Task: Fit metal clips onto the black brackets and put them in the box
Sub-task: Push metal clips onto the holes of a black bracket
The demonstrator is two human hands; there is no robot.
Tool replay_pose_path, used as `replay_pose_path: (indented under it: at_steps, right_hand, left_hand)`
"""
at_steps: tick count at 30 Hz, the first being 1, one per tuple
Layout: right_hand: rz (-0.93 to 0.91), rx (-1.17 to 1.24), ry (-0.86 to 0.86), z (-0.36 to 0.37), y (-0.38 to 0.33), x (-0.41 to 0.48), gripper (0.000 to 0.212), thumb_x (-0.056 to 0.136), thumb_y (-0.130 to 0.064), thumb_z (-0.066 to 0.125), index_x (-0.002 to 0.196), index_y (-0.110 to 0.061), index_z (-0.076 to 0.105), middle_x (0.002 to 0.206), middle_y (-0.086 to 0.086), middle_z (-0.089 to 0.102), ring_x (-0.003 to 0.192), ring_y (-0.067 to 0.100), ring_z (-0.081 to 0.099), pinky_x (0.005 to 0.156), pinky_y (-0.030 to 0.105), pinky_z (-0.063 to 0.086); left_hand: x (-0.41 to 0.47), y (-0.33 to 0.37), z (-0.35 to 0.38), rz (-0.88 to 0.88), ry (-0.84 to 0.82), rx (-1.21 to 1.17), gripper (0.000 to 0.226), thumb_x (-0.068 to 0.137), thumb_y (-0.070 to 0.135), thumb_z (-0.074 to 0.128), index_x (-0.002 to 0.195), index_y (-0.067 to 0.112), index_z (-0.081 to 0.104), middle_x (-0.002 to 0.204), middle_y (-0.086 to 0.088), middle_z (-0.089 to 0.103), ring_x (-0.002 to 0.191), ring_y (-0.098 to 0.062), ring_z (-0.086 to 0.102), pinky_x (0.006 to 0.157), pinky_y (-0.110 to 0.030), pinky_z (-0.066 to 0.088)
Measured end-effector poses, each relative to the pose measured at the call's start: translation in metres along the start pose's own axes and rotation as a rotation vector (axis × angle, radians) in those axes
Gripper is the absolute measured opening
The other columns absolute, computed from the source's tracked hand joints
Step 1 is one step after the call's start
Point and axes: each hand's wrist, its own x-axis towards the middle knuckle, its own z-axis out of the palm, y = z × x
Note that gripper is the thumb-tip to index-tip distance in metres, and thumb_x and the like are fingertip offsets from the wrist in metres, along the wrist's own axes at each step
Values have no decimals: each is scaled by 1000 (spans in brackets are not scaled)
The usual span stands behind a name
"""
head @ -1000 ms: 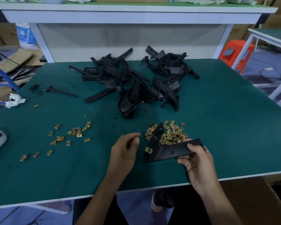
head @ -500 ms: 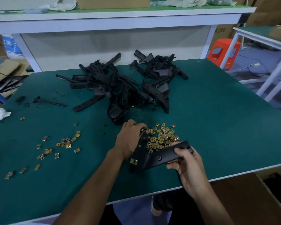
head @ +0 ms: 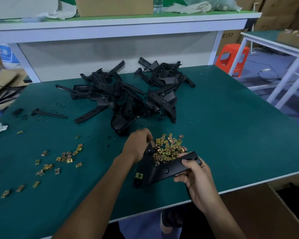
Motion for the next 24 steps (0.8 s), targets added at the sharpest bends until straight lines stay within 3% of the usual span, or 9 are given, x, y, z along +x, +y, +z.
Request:
replay_pose_path:
  at_steps: [3,7,9,11,14,17,21,24]
  right_hand:
    - [0,-4,-9,0,0,0,25,89,-1,60,82,-15,79,73,12,65,55,21,64,46,28,57]
    - [-2,-24,-10,0,2,1,29,91,0,58,81,-17,79,72,10,65,54,21,65,46,28,57]
    - [-2,-27,-13,1,2,2,23,87,-4,62,82,-16,79,72,9,65,55,21,64,46,27,57]
    - [-1,-27,-19,1,2,2,15,79,-10,66,82,-15,79,72,9,65,55,20,64,47,27,57]
    - [3,-40,-21,0,4,2,14,78,-12,66,82,-14,79,72,8,66,57,19,64,47,27,56]
    - [-4,-51,-25,2,3,1,14,76,-15,67,81,-16,79,73,7,66,59,18,64,47,27,57]
    - [-8,-88,-19,3,4,0,13,83,-8,65,84,-13,77,74,5,67,61,18,65,48,28,57]
    - [-11,-134,0,3,6,0,17,95,4,56,93,-5,71,73,8,66,62,19,65,47,28,57]
  left_hand:
    - [-22,-9,0,-72,111,-218,17,90,24,70,81,31,56,83,9,63,76,-9,57,63,-24,44]
    - [-54,-30,11,-166,213,-464,27,85,22,76,77,45,66,79,14,70,73,-3,62,72,-26,52]
    - [-74,-40,14,-196,224,-532,11,78,41,74,81,51,71,76,20,71,70,3,63,69,-23,51]
    - [-92,-49,17,-178,240,-604,18,72,53,71,88,46,73,81,16,73,74,-1,67,67,-24,52]
    - [-104,-48,17,-154,293,-675,13,74,40,79,86,42,74,81,12,74,72,-4,68,65,-20,51]
    - [-111,-46,14,-142,359,-709,23,83,19,82,87,41,75,84,12,74,73,0,67,65,-13,49]
    - [-117,-41,6,-160,394,-936,27,87,15,77,96,41,78,88,14,75,79,1,67,71,-11,50]
    - [-118,-41,3,-162,430,-1029,24,91,14,71,99,36,77,79,9,66,75,-5,59,69,-16,49]
